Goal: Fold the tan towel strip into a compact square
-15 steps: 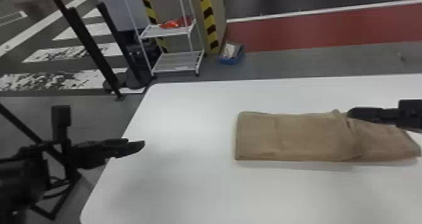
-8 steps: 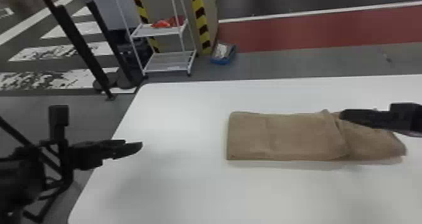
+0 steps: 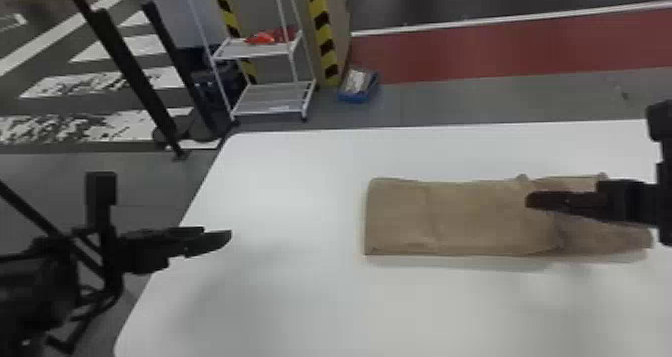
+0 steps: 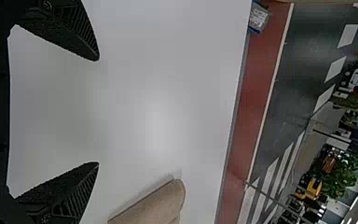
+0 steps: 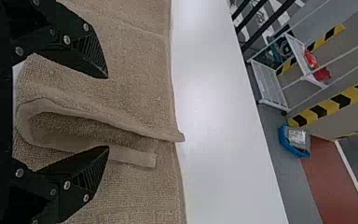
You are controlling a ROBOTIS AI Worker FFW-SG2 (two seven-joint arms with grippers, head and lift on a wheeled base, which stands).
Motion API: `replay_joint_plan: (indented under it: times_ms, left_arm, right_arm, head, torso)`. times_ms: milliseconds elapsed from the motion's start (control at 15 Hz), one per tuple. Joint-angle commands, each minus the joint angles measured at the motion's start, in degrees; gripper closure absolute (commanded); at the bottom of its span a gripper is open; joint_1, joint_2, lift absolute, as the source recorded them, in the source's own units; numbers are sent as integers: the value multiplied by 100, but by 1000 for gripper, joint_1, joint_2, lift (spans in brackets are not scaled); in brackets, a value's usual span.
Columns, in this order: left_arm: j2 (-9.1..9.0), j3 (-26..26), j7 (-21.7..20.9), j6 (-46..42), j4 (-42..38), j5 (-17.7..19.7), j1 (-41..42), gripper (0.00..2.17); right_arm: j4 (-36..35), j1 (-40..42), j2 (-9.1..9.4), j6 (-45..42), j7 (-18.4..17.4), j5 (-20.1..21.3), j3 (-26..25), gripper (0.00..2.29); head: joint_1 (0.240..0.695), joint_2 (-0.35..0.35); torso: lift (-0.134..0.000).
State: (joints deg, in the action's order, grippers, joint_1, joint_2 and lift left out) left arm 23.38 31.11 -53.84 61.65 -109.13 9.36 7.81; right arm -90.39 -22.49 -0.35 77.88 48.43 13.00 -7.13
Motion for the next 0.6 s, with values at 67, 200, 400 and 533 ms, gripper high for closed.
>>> replay_joint_plan:
  times_ms: [67, 200, 400, 533]
  left_arm:
    - [18, 9, 5, -34, 59, -5, 1, 83]
    - [18, 9, -3, -52, 67, -22, 1, 83]
    - [26, 9, 5, -104, 103, -31, 1, 83]
    - [44, 9, 5, -140, 155, -31, 1, 83]
  right_arm:
    - [74, 17, 40, -75, 9, 36, 80, 593]
    - [74, 43, 40, -75, 35, 45, 124, 772]
    - [65, 87, 40, -22, 96, 27, 98, 1092]
    - [48, 131, 40, 31, 96, 1, 80, 1119]
  head:
    - [695, 281]
    - [695, 287]
    - [695, 293]
    - [695, 298]
  torso:
    - [-128]
    - [-128]
    - [-128]
    - [-128]
